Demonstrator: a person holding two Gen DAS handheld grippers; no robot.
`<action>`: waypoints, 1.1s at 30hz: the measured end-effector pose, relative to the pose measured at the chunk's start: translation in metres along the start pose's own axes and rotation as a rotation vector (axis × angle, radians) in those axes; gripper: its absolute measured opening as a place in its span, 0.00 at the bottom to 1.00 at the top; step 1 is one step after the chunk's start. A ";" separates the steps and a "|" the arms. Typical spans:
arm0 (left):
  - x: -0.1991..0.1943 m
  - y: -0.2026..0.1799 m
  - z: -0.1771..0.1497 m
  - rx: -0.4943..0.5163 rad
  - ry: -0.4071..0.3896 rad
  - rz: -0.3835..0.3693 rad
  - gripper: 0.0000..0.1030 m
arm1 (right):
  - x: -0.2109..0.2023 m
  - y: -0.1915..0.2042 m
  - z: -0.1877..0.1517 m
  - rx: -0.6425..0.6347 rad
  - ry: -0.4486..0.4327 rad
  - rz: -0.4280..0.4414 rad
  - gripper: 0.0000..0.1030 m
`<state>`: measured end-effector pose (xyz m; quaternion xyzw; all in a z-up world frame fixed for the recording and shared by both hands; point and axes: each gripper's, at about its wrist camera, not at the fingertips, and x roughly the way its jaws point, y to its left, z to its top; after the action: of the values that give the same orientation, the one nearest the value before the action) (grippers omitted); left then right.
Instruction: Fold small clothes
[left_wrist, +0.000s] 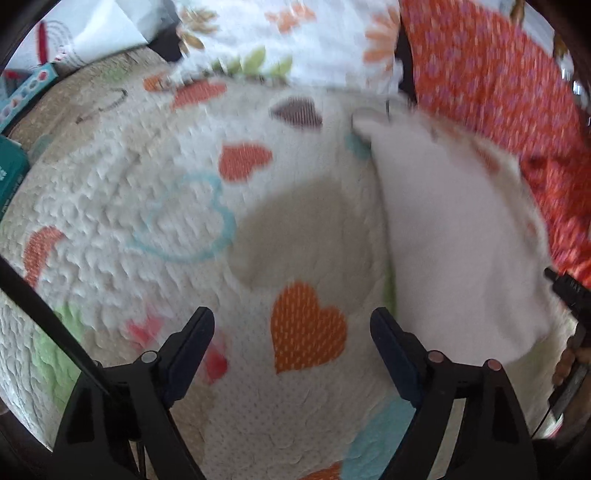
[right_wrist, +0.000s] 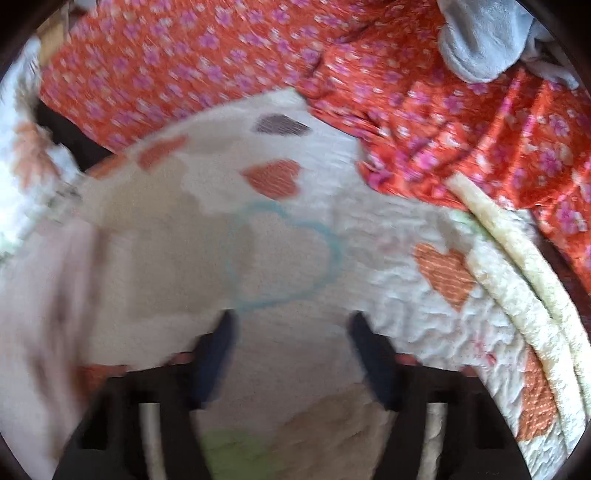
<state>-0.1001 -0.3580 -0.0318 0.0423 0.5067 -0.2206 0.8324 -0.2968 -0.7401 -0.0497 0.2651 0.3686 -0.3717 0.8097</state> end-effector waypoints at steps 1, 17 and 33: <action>-0.005 0.002 0.005 -0.010 -0.017 -0.009 0.83 | -0.003 0.008 0.005 -0.003 0.005 0.048 0.42; -0.011 0.015 0.027 -0.043 -0.040 -0.005 0.83 | 0.043 0.141 0.042 -0.203 0.167 0.253 0.05; -0.008 0.035 0.032 -0.141 -0.009 -0.007 0.83 | -0.015 0.204 0.011 -0.230 0.271 0.666 0.06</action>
<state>-0.0627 -0.3329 -0.0150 -0.0193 0.5174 -0.1877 0.8347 -0.1362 -0.6230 0.0002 0.3245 0.4055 -0.0055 0.8545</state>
